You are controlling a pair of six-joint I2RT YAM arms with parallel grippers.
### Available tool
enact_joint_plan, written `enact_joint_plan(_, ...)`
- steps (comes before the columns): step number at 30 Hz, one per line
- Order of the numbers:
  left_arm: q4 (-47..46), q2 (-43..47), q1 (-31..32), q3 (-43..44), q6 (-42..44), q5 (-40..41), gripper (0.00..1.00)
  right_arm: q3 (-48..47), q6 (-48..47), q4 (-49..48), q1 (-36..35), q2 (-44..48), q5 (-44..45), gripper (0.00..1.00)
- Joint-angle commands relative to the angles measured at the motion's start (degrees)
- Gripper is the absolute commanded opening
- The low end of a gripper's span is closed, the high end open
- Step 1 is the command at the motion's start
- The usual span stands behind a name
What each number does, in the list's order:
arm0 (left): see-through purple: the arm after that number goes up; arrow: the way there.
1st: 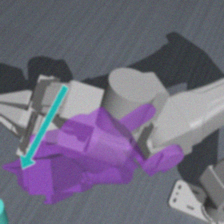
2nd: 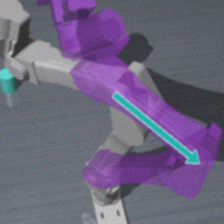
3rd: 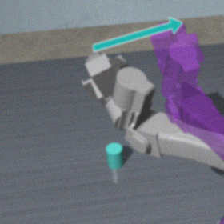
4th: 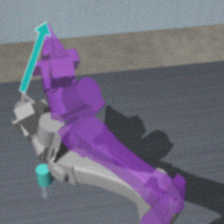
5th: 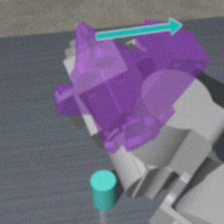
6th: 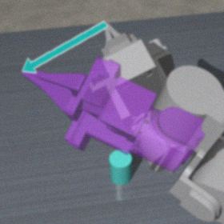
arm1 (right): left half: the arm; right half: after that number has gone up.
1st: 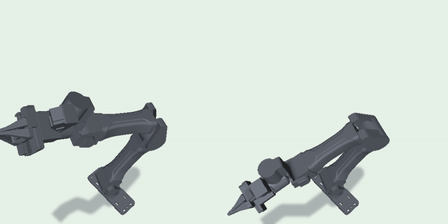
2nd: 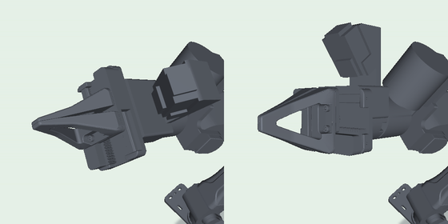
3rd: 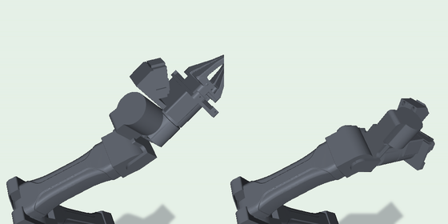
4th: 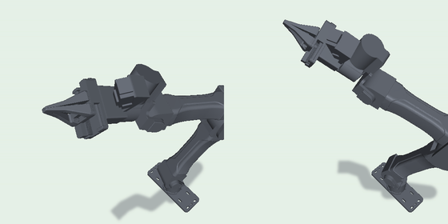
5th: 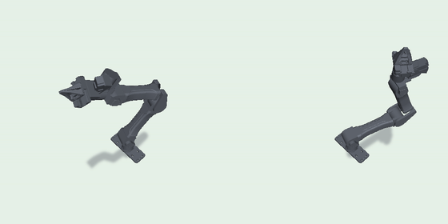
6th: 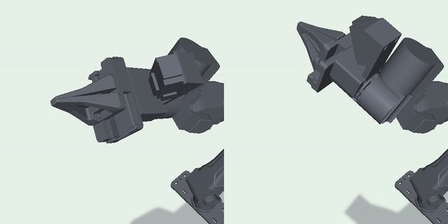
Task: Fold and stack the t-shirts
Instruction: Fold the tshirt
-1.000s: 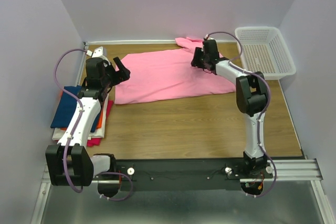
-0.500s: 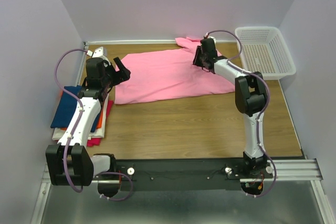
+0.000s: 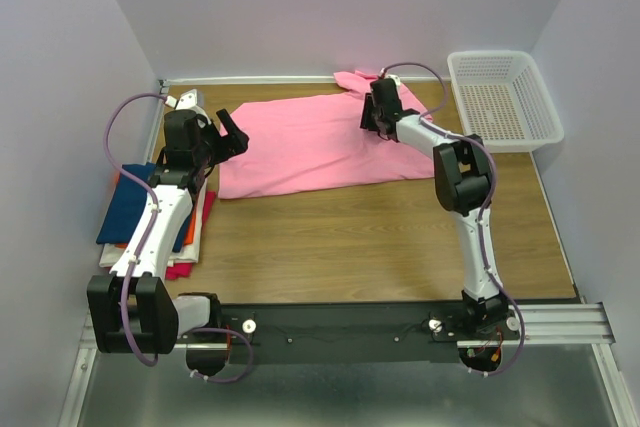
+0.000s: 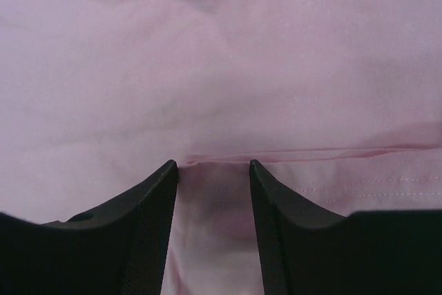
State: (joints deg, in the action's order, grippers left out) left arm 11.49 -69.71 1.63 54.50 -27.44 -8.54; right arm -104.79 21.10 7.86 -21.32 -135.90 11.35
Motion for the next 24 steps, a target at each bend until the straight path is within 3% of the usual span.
enact_joint_plan(1, -0.24, -0.42, 0.3, -0.71, 0.46, -1.05, 0.92, -2.43, -1.15, 1.28, -0.83, -1.92, 2.09, 0.47)
enact_joint_plan(7, -0.24, -0.69, 0.22, -0.8, 0.46, -0.96, 0.92, -3.14, -1.06, 1.28, -1.27, -2.18, 0.95, 0.26)
enact_joint_plan(17, -0.24, -0.69, 0.22, -0.8, 0.46, -1.04, 0.92, -3.31, -0.89, 1.28, -1.71, -2.27, -0.37, 0.08)
enact_joint_plan(24, -0.32, -0.69, 0.22, -0.8, 0.46, -0.87, 0.92, -3.4, -1.41, 1.2, -2.41, -1.92, -0.9, 0.01)
